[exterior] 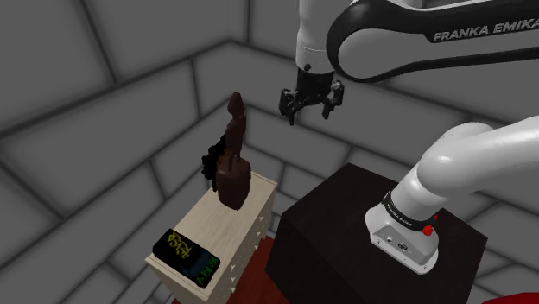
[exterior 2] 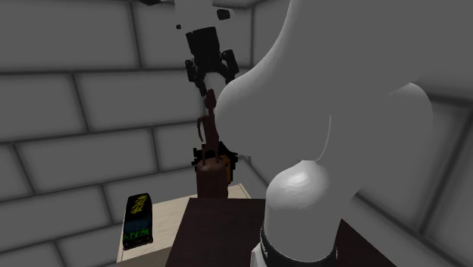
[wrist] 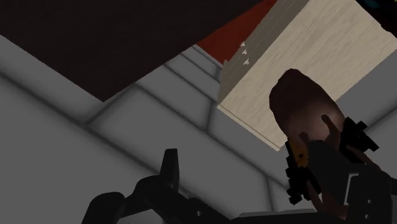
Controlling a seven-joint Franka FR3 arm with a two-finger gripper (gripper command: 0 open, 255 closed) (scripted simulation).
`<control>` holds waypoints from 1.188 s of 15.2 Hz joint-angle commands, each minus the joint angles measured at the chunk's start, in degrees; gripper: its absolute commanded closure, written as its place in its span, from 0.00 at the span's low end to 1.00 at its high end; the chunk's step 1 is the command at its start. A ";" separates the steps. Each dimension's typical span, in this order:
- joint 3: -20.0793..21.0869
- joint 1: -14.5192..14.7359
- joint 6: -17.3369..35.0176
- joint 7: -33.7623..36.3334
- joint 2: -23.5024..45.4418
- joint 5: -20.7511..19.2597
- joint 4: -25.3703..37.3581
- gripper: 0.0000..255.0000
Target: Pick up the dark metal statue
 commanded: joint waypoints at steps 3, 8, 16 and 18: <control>11.81 -5.83 5.14 14.71 8.49 -3.62 3.13 0.00; 30.52 -19.73 7.17 37.64 24.71 -17.24 10.86 0.00; 23.96 -4.25 -13.77 79.06 70.16 -55.74 32.65 0.00; 19.37 1.12 -17.30 82.62 75.78 -58.63 38.58 0.00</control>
